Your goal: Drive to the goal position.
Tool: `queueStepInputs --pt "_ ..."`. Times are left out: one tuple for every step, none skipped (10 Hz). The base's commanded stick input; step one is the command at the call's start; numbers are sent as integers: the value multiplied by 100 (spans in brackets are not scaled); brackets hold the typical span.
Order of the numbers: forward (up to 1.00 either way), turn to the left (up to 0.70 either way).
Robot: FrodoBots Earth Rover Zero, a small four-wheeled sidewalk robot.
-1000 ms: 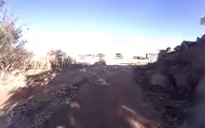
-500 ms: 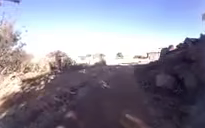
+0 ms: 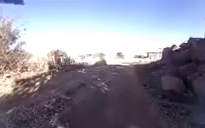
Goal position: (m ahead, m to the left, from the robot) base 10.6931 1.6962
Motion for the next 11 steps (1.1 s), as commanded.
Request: queueStepInputs --pt "50 0" --pt "50 0" --pt "50 0" --pt "50 0" --pt "50 -21" --pt "50 -47" --pt "50 -25" --pt "50 0" --pt "50 0" --pt "50 0" --pt "50 -6"
